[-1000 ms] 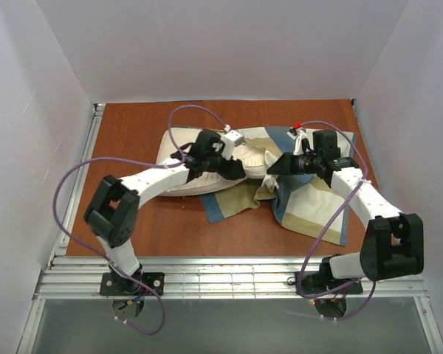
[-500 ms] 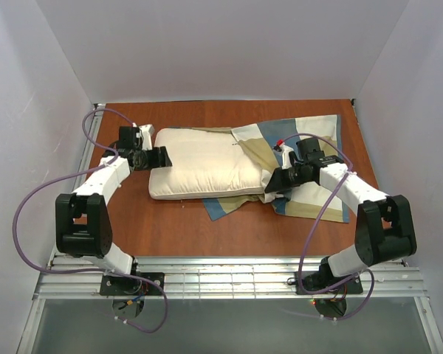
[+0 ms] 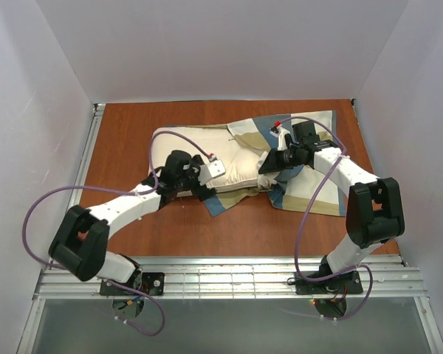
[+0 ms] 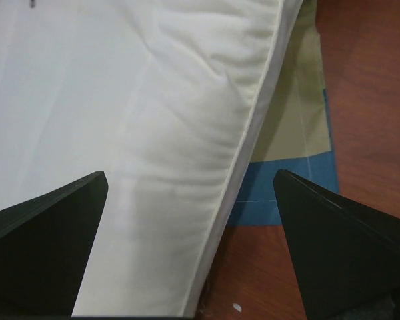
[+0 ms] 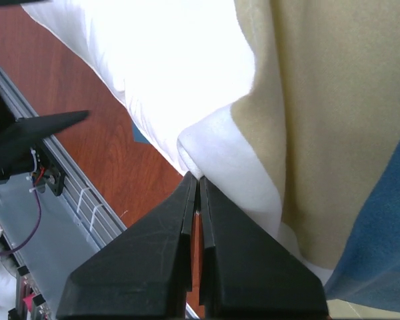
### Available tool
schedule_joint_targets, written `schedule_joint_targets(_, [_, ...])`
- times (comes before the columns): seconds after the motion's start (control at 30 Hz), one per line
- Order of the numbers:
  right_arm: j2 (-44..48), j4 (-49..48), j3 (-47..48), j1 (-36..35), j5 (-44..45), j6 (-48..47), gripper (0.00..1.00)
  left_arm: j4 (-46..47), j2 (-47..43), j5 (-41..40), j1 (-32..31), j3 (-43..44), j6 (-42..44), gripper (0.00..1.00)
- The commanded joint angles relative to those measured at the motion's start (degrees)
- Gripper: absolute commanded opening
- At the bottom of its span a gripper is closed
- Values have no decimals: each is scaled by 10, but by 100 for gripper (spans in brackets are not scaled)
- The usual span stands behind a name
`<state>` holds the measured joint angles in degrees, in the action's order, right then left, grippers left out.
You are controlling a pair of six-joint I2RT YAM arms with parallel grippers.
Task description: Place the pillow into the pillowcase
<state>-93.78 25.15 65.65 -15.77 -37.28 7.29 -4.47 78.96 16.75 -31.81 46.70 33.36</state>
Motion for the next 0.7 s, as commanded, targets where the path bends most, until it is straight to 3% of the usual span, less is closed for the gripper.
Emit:
schedule_joint_targets(0.0, [5, -46, 45, -3, -8, 10, 1, 125, 64, -86, -39, -38, 148, 96])
schedule_joint_targets(0.17, [-4, -48, 38, -7, -20, 10, 1, 252, 155, -160, -62, -51, 202, 96])
schedule_joint_targets(0.23, [-9, -48, 27, -14, -23, 10, 1, 257, 189, -190, -66, -31, 208, 86])
schedule_joint_targets(0.27, [-11, -48, 24, -18, -24, 9, 1, 257, 202, -196, -66, -22, 205, 77])
schedule_joint_targets(0.3, [-15, -50, 24, -29, -24, 8, 1, 243, 218, -197, -67, 6, 186, 46])
schedule_joint_targets(0.33, [-17, -50, 25, -34, -26, 9, 1, 243, 225, -192, -66, 22, 166, 29])
schedule_joint_targets(0.37, [-20, -51, 28, -39, -29, 11, 1, 210, 229, -185, -66, 46, 139, 6])
schedule_joint_targets(0.4, [-23, -53, 33, -53, -32, 14, 1, 186, 239, -176, -65, 72, 57, 0])
schedule_joint_targets(0.43, [-25, -55, 40, -59, -34, 25, 1, 114, 244, -141, -64, 143, 10, 0])
schedule_joint_targets(0.53, [-22, -60, 82, -80, -43, 41, 1, 3, 269, -93, -57, 231, -170, 0])
schedule_joint_targets(0.63, [-5, -70, 115, -87, -18, 49, 1, -21, 276, -50, -59, 283, -287, 0])
schedule_joint_targets(0.67, [2, -66, 131, -87, 1, 26, 11, -29, 281, -44, -59, 302, -307, 0])
